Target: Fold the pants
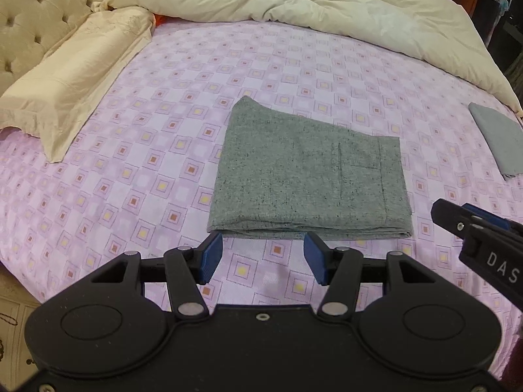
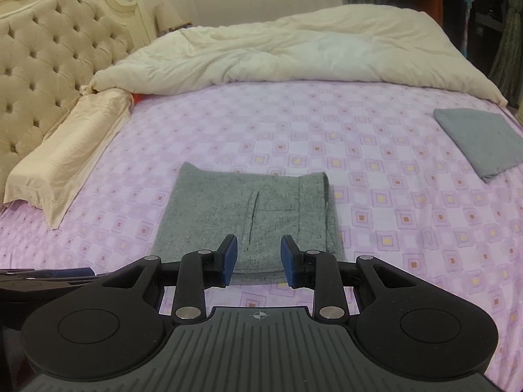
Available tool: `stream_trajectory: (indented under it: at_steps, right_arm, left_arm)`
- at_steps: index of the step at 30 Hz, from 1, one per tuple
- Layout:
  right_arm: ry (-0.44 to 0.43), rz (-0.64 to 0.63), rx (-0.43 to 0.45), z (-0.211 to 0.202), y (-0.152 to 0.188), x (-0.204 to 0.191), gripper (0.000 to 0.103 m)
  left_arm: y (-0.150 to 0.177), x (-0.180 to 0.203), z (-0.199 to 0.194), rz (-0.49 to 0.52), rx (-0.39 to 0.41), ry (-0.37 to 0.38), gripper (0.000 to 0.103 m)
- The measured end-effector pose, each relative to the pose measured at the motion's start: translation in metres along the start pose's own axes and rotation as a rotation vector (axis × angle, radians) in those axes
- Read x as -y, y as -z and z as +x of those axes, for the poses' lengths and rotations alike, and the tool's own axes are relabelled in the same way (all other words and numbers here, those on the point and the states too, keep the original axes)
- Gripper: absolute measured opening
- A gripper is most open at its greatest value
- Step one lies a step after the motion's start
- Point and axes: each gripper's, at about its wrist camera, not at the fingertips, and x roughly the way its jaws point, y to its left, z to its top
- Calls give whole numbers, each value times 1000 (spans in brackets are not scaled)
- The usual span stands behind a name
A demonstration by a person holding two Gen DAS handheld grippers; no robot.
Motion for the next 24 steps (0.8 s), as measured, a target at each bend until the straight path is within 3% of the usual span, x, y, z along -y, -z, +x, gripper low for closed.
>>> stream_trajectory:
  at_steps: [24]
  right_arm:
    - [-55, 1, 48, -20, 13, 6, 29]
  left_arm:
    - [21, 10, -20, -9, 17, -16, 60]
